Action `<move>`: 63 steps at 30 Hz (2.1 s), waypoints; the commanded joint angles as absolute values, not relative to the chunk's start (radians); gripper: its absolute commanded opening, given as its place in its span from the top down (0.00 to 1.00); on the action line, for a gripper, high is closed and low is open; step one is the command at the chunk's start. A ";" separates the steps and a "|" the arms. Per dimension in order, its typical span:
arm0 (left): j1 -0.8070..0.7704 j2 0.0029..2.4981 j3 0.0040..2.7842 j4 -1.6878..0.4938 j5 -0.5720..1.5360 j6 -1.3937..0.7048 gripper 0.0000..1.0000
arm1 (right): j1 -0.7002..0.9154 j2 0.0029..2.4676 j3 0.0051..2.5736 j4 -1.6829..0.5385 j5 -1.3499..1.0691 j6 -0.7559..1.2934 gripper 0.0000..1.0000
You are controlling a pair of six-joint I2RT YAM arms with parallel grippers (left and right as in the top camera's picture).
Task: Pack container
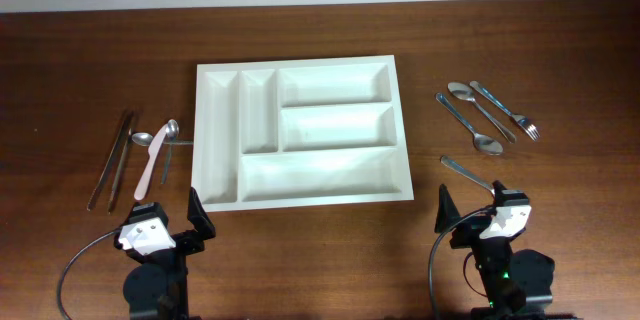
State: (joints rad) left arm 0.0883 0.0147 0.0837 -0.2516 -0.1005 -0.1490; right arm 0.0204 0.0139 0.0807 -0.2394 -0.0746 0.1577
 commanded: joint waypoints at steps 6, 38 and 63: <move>0.094 0.006 0.078 -0.251 -0.090 -0.129 0.01 | 0.026 0.090 0.305 -0.447 0.004 0.279 0.01; 0.094 0.006 0.078 -0.251 -0.090 -0.129 0.01 | -0.047 1.184 1.234 -0.934 0.086 0.183 0.01; 0.094 0.006 0.078 -0.251 -0.090 -0.129 0.01 | -0.355 1.576 1.068 -0.656 -0.202 0.728 0.09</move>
